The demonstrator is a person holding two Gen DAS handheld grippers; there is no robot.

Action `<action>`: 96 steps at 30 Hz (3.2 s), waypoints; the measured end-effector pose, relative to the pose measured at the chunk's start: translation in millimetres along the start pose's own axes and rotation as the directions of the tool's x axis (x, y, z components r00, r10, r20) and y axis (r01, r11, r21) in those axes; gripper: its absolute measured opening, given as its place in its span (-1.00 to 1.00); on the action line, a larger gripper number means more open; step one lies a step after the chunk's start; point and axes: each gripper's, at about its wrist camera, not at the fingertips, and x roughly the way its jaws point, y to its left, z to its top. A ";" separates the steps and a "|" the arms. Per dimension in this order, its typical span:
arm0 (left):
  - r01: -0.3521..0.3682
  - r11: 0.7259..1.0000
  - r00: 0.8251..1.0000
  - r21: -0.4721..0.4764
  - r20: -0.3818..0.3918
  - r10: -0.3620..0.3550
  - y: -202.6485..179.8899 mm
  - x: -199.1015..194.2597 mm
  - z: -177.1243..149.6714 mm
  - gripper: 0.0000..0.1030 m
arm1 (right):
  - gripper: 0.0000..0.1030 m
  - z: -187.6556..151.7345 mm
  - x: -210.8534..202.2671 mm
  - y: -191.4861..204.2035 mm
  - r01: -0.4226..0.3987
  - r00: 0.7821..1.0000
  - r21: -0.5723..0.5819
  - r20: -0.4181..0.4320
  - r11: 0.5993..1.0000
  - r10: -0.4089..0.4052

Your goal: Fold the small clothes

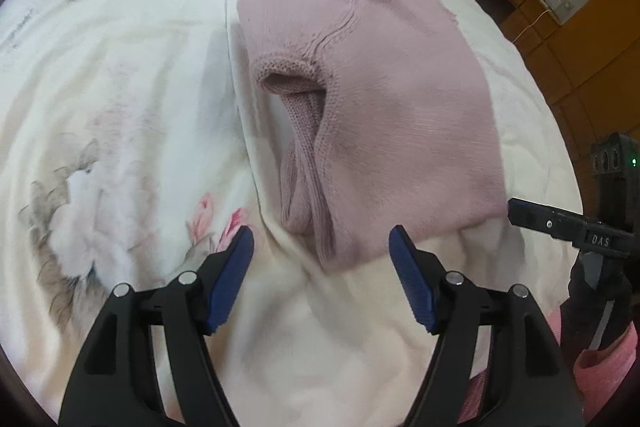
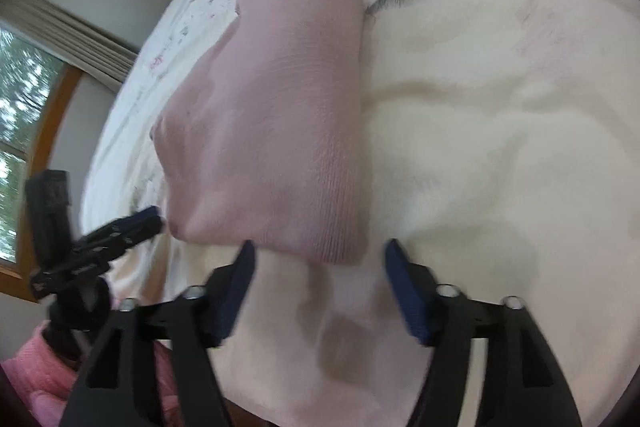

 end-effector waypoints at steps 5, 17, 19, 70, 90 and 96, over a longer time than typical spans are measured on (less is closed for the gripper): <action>-0.022 0.999 1.000 -0.024 0.009 0.022 -6.4 -22.3 -12.0 0.50 | 0.73 -15.6 -19.6 20.1 0.133 0.991 -0.043 0.027 0.990 -0.132; -0.125 0.992 0.990 -0.028 0.055 0.127 -29.8 -70.4 -31.9 0.62 | 0.91 -32.6 -58.6 57.1 0.290 0.955 -0.091 0.094 0.953 -0.282; -0.143 0.989 0.987 -0.025 0.070 0.144 -34.2 -80.1 -32.7 0.68 | 0.92 -34.3 -64.8 66.2 0.322 0.944 -0.107 0.111 0.941 -0.310; -0.302 0.953 0.929 0.027 0.234 0.288 -83.7 -155.9 -49.3 0.73 | 0.92 -45.8 -142.3 121.8 0.436 0.882 -0.051 0.224 0.898 -0.416; -0.305 0.952 0.932 0.038 0.219 0.290 -84.3 -148.9 -49.8 0.73 | 0.92 -44.9 -135.8 119.1 0.443 0.880 -0.040 0.209 0.896 -0.426; -0.305 0.952 0.931 0.038 0.220 0.290 -83.6 -148.6 -49.5 0.73 | 0.92 -44.6 -134.9 116.3 0.444 0.880 -0.026 0.200 0.896 -0.430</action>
